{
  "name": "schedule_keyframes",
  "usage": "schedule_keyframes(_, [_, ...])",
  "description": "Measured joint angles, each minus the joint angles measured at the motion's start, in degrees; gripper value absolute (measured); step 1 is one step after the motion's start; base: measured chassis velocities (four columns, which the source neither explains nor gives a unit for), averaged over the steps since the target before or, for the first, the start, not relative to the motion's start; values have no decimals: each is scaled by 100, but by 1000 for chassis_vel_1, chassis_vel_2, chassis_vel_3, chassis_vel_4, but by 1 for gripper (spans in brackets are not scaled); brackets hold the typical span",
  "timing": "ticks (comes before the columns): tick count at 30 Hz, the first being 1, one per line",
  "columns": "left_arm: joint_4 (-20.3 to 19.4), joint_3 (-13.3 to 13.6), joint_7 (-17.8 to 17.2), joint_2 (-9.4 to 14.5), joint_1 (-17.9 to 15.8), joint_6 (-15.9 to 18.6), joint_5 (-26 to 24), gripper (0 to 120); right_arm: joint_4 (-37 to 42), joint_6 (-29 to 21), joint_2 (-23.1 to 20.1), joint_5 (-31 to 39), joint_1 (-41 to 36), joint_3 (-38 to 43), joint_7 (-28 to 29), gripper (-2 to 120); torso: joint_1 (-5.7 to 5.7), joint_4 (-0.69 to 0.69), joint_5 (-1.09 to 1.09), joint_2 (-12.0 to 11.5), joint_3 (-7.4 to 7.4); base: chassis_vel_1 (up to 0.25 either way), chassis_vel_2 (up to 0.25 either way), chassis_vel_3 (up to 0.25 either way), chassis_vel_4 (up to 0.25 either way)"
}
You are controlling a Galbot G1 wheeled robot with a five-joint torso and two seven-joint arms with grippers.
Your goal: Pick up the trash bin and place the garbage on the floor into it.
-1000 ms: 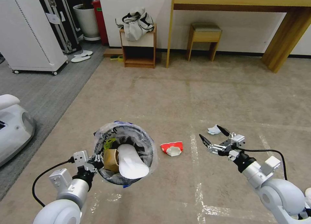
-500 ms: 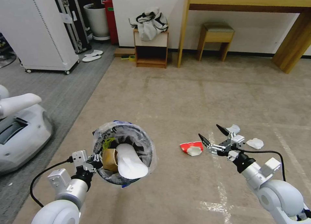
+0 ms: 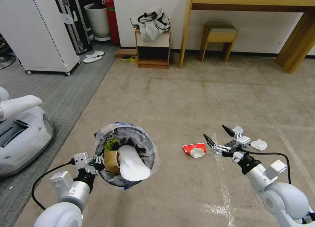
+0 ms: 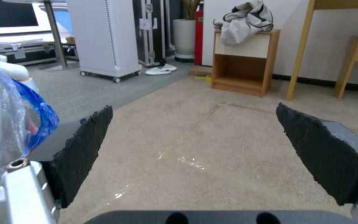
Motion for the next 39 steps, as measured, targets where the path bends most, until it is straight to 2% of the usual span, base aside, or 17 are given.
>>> schedule_keyframes(5, [17, -2, 0, 4, -23, -3, -9, 1, -3, -16, -19, 51, 30, -16, -7, 100, 0, 0, 0, 0, 0, 0, 0, 0, 0])
schedule_keyframes(13, [45, -5, -2, -32, -54, -6, -14, 1, -91, -140, -30, 182, 53, 8, -453, 100, 0, 0, 0, 0, 0, 0, 0, 0, 0])
schedule_keyframes(18, [45, -32, -3, -7, -63, -6, -14, 1, -119, -159, -33, 186, 71, -17, -458, 100, 0, -1, 0, 0, -1, -49, 44, 47, -43])
schedule_keyframes(26, [34, -39, -17, 54, -76, -4, -25, 1, -124, -165, -35, 184, 66, -18, -452, 100, 0, 0, 0, 0, 0, -164, 157, 166, -145])
schedule_keyframes(32, [4, -13, -32, 100, -85, 13, -89, 1, -121, -136, -23, 168, 60, -27, -415, 100, 2, -2, 0, 0, 1, -245, 246, 236, -255])
schedule_keyframes(36, [-20, 12, -39, 109, -72, 19, -100, 1, -126, 24, -26, 152, 54, -70, -353, 100, 1, 2, 1, 0, 1, -267, 269, 271, -284])
schedule_keyframes(39, [-35, 60, -25, 89, -35, 19, -52, 1, -151, 59, -25, 148, 57, -89, -312, 100, 5, -2, -1, -1, 3, -217, 248, 224, -197])
